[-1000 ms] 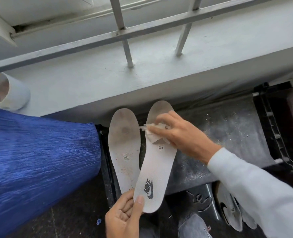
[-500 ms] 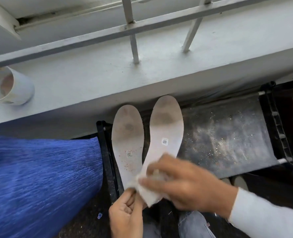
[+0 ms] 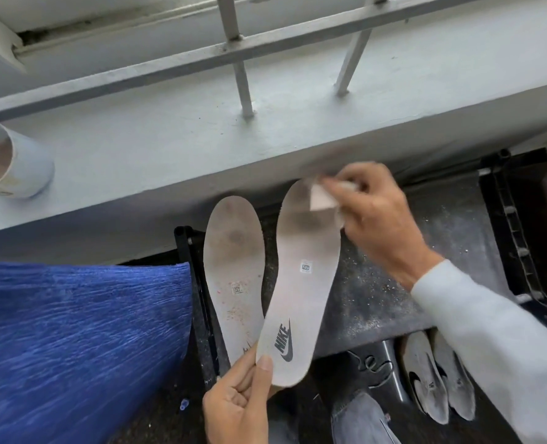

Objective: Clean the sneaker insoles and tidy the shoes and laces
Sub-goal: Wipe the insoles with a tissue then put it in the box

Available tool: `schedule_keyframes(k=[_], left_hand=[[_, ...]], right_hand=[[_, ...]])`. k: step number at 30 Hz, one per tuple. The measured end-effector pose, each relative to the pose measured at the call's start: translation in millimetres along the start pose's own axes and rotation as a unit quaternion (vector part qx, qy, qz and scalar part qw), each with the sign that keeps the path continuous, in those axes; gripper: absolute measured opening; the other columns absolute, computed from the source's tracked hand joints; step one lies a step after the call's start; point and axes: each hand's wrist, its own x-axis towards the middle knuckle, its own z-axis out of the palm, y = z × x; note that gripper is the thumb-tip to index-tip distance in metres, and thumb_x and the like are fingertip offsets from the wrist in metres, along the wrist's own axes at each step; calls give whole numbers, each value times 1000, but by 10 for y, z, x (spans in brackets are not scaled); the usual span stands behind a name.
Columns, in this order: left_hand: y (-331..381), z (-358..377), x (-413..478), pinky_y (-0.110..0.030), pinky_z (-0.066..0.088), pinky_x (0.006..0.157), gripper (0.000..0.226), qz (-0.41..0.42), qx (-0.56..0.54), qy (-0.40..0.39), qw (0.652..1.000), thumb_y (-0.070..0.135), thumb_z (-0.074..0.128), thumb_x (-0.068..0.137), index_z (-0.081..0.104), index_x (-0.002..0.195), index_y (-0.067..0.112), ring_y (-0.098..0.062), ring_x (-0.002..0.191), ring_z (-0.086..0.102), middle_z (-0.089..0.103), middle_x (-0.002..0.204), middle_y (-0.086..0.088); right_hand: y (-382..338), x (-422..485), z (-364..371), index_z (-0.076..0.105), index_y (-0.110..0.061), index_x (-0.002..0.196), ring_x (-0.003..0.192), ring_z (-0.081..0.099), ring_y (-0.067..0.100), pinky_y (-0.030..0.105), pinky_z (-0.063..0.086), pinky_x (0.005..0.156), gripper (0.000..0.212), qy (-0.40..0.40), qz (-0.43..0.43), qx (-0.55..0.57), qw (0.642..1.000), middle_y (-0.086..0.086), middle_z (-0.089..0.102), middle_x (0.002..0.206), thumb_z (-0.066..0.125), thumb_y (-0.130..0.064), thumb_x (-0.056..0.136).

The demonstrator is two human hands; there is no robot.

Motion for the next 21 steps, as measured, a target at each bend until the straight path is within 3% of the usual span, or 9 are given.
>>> schedule_keyframes(k=[3, 5, 7, 9, 12, 15, 18, 21], left_hand=[[-20, -4, -23, -35, 64, 74, 27, -1, 0, -3, 1000, -9, 64, 88, 77, 103, 9, -16, 83, 80, 82, 89, -9], [-31, -5, -37, -38, 64, 76, 27, 2, -2, -6, 1000, -9, 64, 87, 77, 105, 7, -20, 84, 80, 82, 90, -11], [-39, -5, -41, -39, 63, 76, 27, 5, 2, -10, 1000, -11, 65, 86, 77, 105, 6, -20, 85, 80, 82, 90, -8], [-45, -8, -44, -39, 63, 75, 28, 6, 3, -11, 1000, -13, 64, 86, 76, 105, 4, -17, 84, 80, 82, 90, -5], [-84, -13, -52, -37, 64, 74, 31, 12, 6, -3, 1000, -16, 62, 86, 76, 104, 5, -16, 83, 80, 82, 90, -5], [-117, -13, -60, -32, 65, 71, 33, 12, 3, 9, 1000, -17, 62, 86, 76, 100, 10, -15, 82, 80, 82, 88, -6], [-98, 30, -59, -27, 65, 68, 31, 4, -8, 13, 1000, -16, 62, 87, 76, 101, 8, -12, 81, 79, 82, 86, -2], [-67, 81, -51, -21, 63, 62, 29, 4, -25, 19, 1000, -14, 63, 87, 77, 95, 9, -10, 74, 79, 82, 78, -5]], right_hand=[[-389, -308, -51, 71, -8, 115, 88, 52, 22, 24, 44, 72, 37, -148, -187, 90, 967, 14, 63, 106, 62, 7, 83], [-348, -418, 37, 68, -10, 119, 89, 46, 19, 24, 42, 66, 35, -229, -277, 56, 932, 10, 62, 107, 57, 0, 87], [-102, -368, 160, 67, -8, 119, 89, 45, 21, 31, 50, 59, 32, -238, -265, 13, 934, 12, 62, 106, 50, -8, 92], [191, -225, 253, 67, -7, 118, 91, 48, 27, 42, 55, 56, 34, -193, -186, -25, 963, 15, 64, 105, 47, -7, 91], [433, 55, 203, 67, -12, 121, 95, 55, 40, 47, 57, 73, 47, -130, -61, -104, 984, 17, 62, 108, 60, 5, 78], [274, 160, 40, 72, -6, 111, 90, 56, 41, 45, 54, 81, 40, -63, -13, -59, 996, 20, 63, 103, 60, 9, 77], [-210, -131, -154, 73, -5, 113, 89, 57, 28, 27, 48, 79, 29, -79, -87, 89, 989, 17, 64, 103, 57, 1, 90], [-597, -567, -221, 69, -6, 120, 85, 53, 22, 26, 43, 68, 33, -225, -251, 161, 928, 13, 65, 105, 61, 2, 88]])
